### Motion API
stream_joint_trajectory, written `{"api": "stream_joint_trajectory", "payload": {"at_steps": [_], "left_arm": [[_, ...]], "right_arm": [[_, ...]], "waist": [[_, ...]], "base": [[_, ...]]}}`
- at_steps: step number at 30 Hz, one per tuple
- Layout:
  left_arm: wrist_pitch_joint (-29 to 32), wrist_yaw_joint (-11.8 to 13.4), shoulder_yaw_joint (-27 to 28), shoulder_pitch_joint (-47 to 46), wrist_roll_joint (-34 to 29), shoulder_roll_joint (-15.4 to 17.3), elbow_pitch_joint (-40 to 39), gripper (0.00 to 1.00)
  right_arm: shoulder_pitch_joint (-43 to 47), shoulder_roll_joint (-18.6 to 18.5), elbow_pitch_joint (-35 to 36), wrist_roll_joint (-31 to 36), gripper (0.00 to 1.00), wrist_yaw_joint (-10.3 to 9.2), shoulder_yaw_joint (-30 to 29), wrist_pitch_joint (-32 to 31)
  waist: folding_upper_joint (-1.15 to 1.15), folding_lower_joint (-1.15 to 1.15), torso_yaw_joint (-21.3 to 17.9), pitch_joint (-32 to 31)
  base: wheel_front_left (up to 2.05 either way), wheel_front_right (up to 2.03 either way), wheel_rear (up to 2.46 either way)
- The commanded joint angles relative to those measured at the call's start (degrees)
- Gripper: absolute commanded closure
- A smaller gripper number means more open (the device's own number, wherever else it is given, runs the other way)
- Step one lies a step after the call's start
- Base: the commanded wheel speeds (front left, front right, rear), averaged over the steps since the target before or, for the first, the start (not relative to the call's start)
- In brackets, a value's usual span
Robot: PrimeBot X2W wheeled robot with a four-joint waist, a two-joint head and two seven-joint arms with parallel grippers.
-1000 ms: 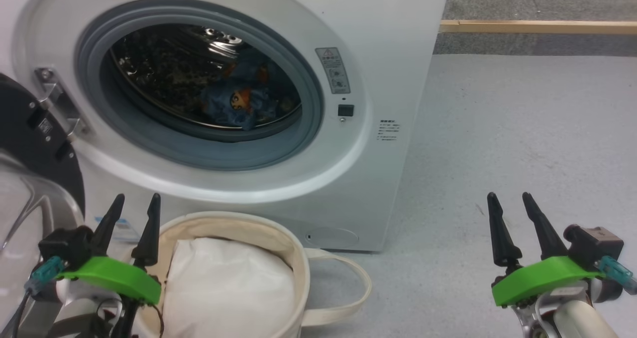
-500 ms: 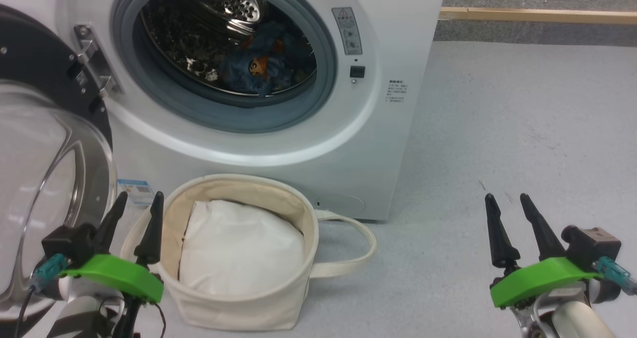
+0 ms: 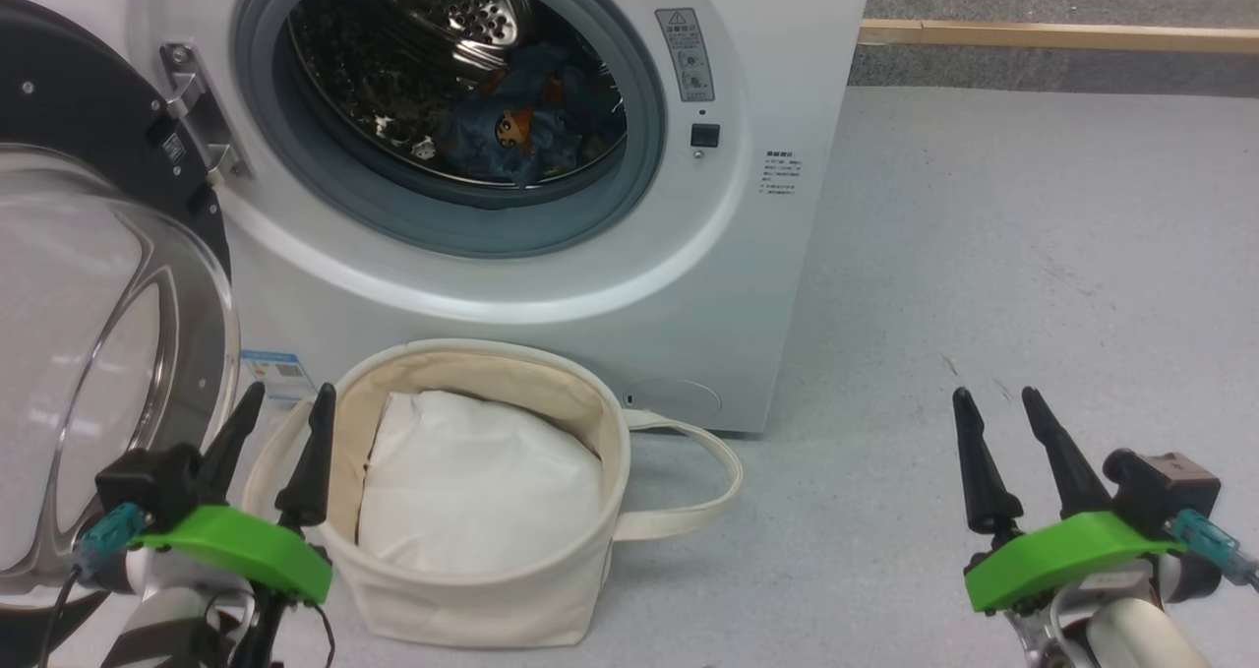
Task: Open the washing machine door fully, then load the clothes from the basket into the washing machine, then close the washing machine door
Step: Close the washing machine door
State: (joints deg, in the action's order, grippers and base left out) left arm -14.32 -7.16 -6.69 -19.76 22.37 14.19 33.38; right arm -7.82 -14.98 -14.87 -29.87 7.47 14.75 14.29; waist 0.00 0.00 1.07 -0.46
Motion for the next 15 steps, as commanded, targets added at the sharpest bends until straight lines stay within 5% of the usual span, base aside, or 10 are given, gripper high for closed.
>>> {"api": "stream_joint_trajectory", "payload": {"at_steps": [1, 15], "left_arm": [[-0.68, -0.33, 1.82, -1.55, 0.72, 1.89, -2.10, 0.00], [-0.68, -0.33, 1.75, -1.77, 0.65, 1.78, -2.11, 0.00]], "right_arm": [[-0.91, -0.69, 1.43, -0.54, 0.00, 0.02, 1.03, 0.71], [-0.86, -0.82, 1.38, -0.68, 0.00, 0.02, 0.98, 0.71]], "waist": [[0.00, 0.00, 0.00, -0.05], [0.00, 0.00, 0.48, -0.12]], "base": [[0.00, 0.00, 0.00], [0.00, 0.00, 0.00]]}}
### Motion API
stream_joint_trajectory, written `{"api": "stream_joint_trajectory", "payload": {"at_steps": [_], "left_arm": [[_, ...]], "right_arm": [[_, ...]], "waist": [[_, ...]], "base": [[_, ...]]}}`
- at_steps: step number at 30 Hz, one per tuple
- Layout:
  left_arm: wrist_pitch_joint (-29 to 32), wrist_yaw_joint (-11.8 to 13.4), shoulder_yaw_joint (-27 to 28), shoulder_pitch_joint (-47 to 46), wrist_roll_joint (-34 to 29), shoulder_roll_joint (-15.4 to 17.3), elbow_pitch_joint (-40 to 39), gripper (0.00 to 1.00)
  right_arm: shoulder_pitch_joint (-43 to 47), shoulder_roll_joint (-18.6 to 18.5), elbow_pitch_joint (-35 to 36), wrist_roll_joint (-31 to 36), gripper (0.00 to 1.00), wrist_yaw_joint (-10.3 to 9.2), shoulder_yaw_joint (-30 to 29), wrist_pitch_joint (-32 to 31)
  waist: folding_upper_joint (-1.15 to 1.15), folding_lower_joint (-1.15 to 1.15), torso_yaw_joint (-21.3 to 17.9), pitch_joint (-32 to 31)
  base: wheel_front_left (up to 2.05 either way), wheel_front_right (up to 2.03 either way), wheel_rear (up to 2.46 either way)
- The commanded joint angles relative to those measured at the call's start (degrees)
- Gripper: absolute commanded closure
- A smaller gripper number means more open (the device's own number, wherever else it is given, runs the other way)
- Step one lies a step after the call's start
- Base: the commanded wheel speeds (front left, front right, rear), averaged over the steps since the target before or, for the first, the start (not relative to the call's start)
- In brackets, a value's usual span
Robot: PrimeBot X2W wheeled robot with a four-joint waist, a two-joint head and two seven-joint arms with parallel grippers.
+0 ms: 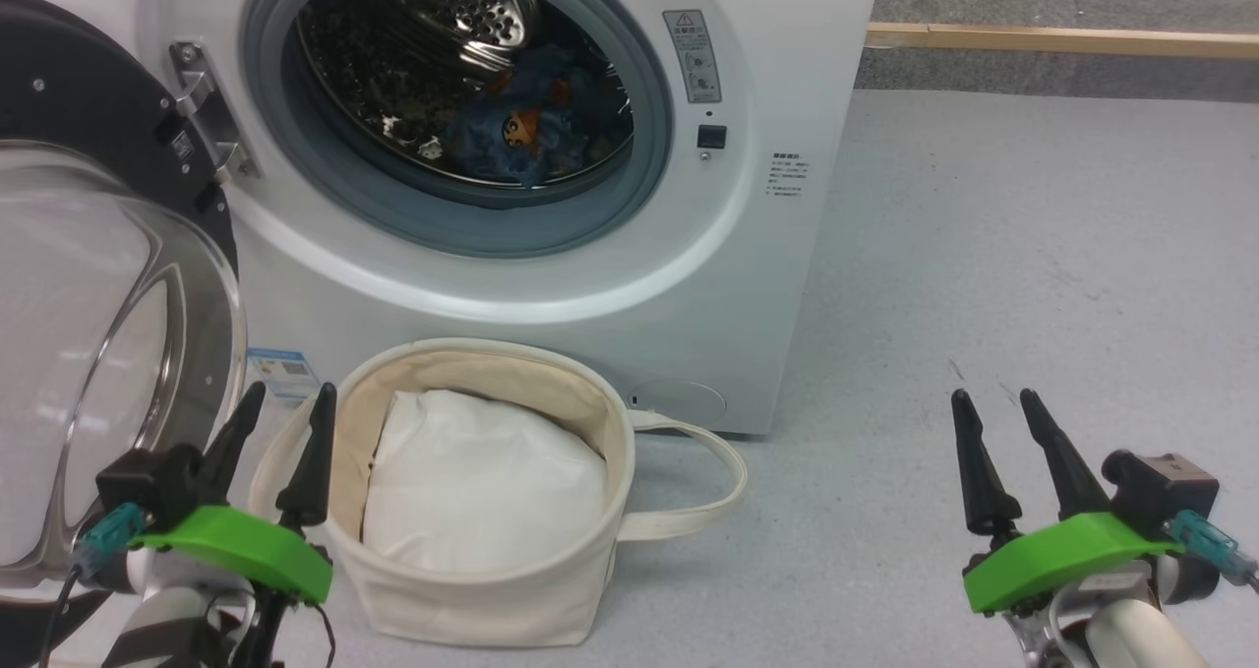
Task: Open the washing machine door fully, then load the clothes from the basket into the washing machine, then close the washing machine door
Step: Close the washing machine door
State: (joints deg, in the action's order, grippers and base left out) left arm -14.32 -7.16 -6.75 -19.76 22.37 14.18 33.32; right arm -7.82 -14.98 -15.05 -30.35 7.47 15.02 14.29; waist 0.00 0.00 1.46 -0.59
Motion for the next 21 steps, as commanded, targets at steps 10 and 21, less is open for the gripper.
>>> {"api": "stream_joint_trajectory", "payload": {"at_steps": [10, 21], "left_arm": [[-0.68, -0.30, 2.28, -2.49, -0.03, 0.89, -0.36, 0.00], [-0.68, -0.29, 4.79, -1.94, -2.37, 0.25, -0.79, 0.00]], "right_arm": [[-0.62, -0.90, 1.43, -0.31, 0.00, 0.02, 0.53, 0.71], [-0.42, -0.75, 1.07, -0.76, 0.00, 0.02, 1.06, 0.71]], "waist": [[0.00, 0.00, 3.17, -0.45], [0.00, 0.00, 11.46, -1.56]], "base": [[0.00, 0.00, 0.00], [0.00, 0.00, 0.00]]}}
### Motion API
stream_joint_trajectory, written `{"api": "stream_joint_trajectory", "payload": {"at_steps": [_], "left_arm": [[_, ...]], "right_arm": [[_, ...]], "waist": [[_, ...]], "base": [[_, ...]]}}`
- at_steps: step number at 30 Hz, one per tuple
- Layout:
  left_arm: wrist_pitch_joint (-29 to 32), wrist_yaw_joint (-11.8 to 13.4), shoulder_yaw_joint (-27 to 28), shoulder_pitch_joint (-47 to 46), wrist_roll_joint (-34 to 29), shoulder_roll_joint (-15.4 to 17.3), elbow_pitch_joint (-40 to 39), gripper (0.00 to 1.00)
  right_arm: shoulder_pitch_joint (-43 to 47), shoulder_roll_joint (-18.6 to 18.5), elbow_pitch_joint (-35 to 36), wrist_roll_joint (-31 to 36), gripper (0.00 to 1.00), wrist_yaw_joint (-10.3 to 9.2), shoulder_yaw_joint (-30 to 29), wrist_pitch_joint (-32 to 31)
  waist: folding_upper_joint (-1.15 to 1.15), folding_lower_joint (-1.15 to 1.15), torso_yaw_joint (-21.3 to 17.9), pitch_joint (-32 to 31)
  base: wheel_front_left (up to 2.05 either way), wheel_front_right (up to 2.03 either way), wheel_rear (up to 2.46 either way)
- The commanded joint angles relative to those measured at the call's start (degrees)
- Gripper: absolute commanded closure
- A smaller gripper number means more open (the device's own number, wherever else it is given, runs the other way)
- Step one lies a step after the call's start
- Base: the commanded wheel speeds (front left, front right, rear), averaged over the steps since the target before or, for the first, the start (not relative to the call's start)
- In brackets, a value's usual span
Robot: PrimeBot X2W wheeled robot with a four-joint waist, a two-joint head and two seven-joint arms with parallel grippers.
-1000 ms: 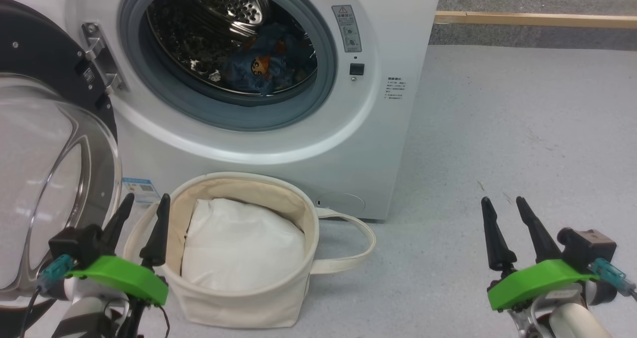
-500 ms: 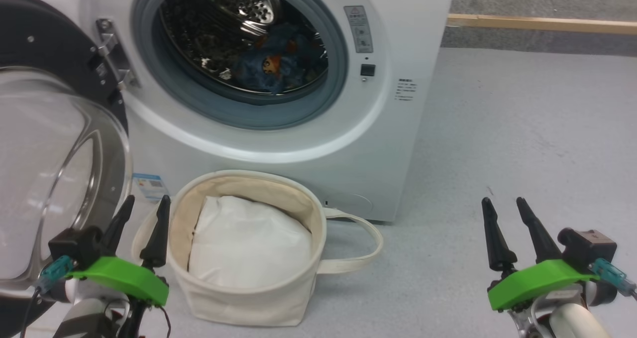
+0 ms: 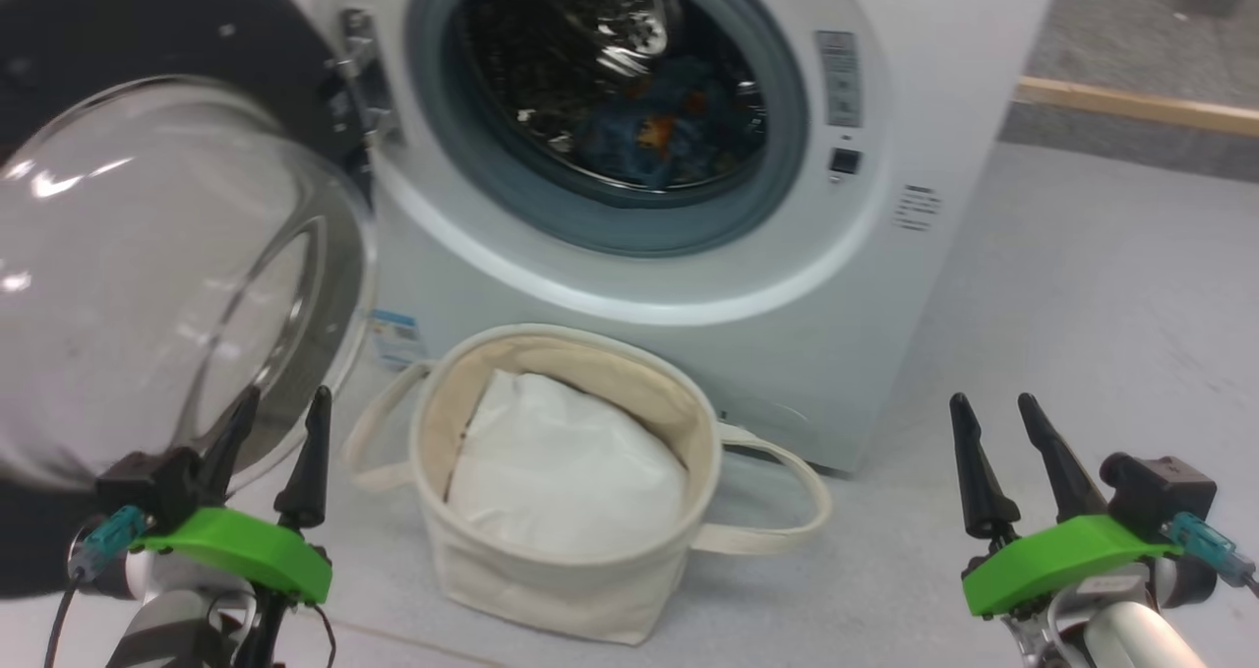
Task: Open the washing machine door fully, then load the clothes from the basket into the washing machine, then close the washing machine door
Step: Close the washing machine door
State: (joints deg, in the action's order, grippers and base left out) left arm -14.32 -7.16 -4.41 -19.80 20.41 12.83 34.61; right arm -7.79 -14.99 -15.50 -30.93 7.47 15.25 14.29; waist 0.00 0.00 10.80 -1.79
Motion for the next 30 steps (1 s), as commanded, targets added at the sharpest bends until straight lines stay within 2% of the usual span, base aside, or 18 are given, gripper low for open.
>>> {"api": "stream_joint_trajectory", "payload": {"at_steps": [1, 11, 19, 30], "left_arm": [[-0.68, -0.27, 2.70, -1.85, -0.59, 1.53, -2.09, 0.00], [-0.68, -0.24, 3.80, -1.48, -1.81, 1.23, -1.34, 0.00], [-0.68, -0.27, 4.27, -1.16, -1.81, 1.35, -1.50, 0.00], [-0.68, 0.69, 8.36, 1.79, -1.43, 1.62, -4.53, 0.00]], "right_arm": [[-0.40, -0.66, 1.48, -0.24, 0.00, 0.02, 0.90, 0.71], [-0.21, 0.03, 1.27, -0.50, 0.00, 0.02, 1.17, 0.71], [0.18, 0.61, 1.32, -0.46, 0.00, 0.02, 1.08, 0.71], [-4.52, 0.50, -0.40, -1.28, 0.00, 0.02, 5.56, 0.71]], "waist": [[0.00, 0.00, 3.05, -0.45], [0.00, 0.00, 12.07, -0.60], [0.00, 0.00, 16.79, -0.87], [0.00, 0.00, 19.10, 1.44]], "base": [[0.00, 0.00, 0.00], [0.00, 0.00, 0.00], [0.00, 0.00, 0.00], [0.00, 0.00, 0.00]]}}
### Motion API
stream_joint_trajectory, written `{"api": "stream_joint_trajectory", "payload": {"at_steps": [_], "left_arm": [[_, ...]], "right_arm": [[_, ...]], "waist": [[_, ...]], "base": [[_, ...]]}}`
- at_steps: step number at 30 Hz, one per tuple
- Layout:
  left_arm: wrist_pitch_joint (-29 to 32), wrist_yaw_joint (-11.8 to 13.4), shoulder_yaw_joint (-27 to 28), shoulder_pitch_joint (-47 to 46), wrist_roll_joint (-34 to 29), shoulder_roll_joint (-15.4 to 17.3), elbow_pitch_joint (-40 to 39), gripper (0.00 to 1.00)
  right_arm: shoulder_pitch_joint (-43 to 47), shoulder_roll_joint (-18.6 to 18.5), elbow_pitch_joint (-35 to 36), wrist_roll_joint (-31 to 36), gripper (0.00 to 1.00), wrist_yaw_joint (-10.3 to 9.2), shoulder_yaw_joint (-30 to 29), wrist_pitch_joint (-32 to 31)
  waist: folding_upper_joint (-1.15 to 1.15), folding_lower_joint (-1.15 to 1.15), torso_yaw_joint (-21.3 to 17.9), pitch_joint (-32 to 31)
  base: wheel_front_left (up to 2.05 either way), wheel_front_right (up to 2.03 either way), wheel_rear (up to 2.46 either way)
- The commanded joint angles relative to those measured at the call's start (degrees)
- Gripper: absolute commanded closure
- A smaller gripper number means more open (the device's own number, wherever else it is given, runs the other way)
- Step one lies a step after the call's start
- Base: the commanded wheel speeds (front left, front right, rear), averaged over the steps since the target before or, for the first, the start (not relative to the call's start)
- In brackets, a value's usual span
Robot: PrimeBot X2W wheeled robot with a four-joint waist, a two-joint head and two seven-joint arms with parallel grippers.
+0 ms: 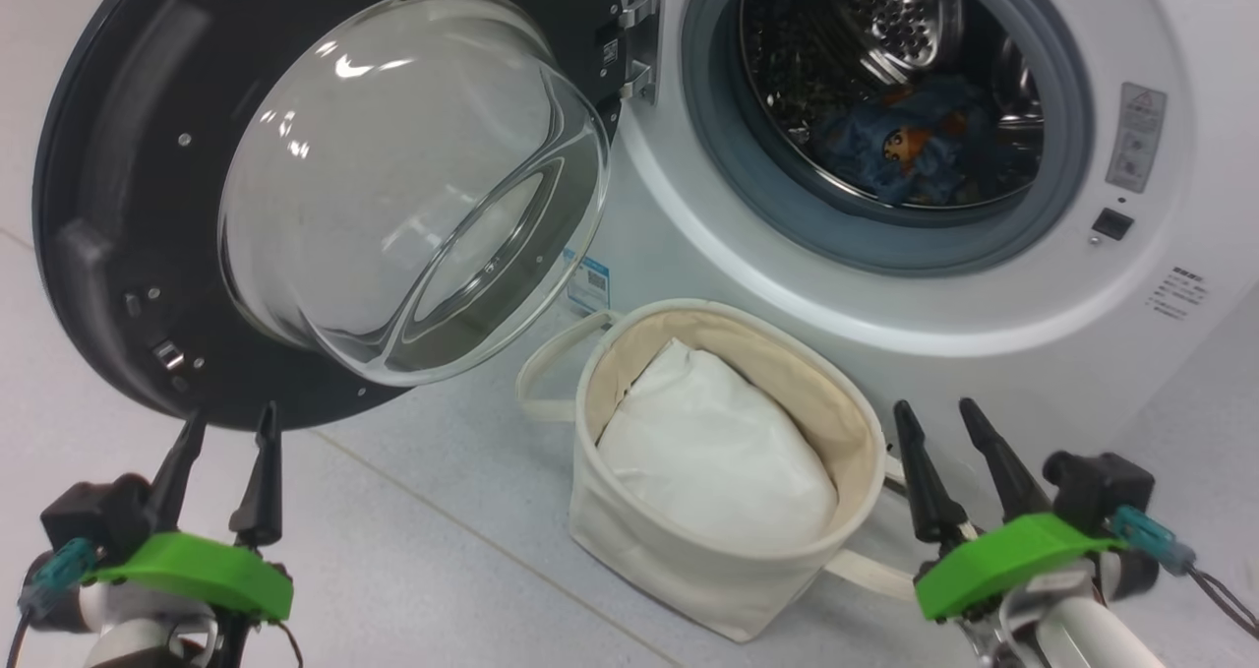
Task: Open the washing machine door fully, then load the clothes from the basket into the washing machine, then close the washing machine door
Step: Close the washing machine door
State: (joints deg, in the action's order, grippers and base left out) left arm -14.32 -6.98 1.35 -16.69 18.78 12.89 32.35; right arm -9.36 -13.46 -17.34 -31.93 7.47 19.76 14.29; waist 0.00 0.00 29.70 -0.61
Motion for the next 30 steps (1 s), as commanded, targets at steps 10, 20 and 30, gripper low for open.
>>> {"api": "stream_joint_trajectory", "payload": {"at_steps": [10, 20, 30], "left_arm": [[-0.68, 1.02, 5.11, 1.32, -0.17, 1.10, -5.27, 0.00], [-0.68, 0.92, 5.36, 1.82, -1.22, 1.30, -5.61, 0.00], [-0.68, 0.59, 5.61, 2.07, -1.03, 1.16, -5.86, 0.03]], "right_arm": [[-6.89, -1.23, -0.36, -1.89, 0.00, 0.02, 4.98, 0.71], [-6.63, -1.21, -1.00, -2.66, 0.00, 0.02, 5.56, 0.71], [-6.10, -1.14, -0.96, -2.78, 0.00, 0.02, 5.63, 0.71]], "waist": [[0.00, 0.00, 0.78, 1.25], [0.00, 0.00, 0.36, 0.65], [0.00, 0.00, -0.13, -0.10]], "base": [[0.00, 0.00, 0.00], [0.00, 0.00, 0.00], [0.00, 0.00, 0.00]]}}
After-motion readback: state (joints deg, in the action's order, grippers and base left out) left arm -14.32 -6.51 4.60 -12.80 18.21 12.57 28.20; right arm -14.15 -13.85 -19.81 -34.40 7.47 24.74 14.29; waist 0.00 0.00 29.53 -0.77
